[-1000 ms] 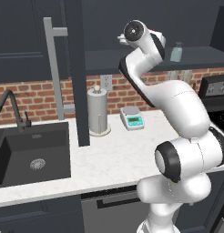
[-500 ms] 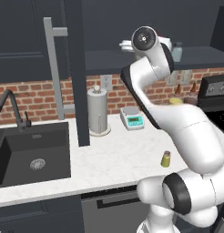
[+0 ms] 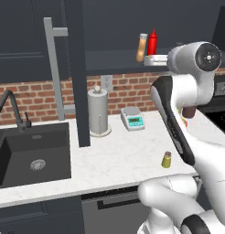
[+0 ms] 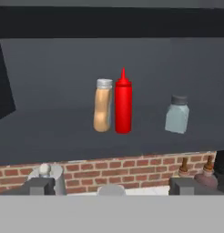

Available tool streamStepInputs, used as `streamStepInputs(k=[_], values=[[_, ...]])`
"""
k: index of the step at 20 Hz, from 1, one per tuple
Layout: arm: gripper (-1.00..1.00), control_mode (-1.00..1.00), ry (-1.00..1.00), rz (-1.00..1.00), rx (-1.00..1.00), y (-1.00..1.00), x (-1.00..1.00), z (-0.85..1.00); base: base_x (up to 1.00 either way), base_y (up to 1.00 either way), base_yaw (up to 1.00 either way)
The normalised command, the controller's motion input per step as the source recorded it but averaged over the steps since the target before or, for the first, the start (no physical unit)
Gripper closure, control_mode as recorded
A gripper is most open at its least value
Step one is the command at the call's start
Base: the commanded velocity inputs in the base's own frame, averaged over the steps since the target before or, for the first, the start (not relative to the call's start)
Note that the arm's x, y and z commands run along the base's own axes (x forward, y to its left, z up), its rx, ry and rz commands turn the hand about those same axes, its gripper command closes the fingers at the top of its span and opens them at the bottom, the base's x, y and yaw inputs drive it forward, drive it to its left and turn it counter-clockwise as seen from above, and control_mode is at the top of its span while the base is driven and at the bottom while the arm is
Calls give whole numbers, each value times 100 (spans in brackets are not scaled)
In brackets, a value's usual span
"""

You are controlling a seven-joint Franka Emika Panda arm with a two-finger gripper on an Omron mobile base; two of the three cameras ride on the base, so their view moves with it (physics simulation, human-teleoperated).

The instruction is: Put the shaker and condiment bottle from the counter next to their counterparts in the cabinet.

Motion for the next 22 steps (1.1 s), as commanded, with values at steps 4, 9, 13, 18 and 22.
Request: streamStepInputs(k=[4,9,13,18,22], values=[[-100,-100,-7,34,0,-97,-100,-26,0,0,0],[-100,-100,-10,28,0,-94,-92,-47,0,0,0],[-100,-100,-9,30,0,-62,-47,-86,0,0,0],[-100,-100,-6,33,0,-63,-25,-68,0,0,0],[-100,-100,-3,27,-6,-26,-35,-44,0,0,0]])
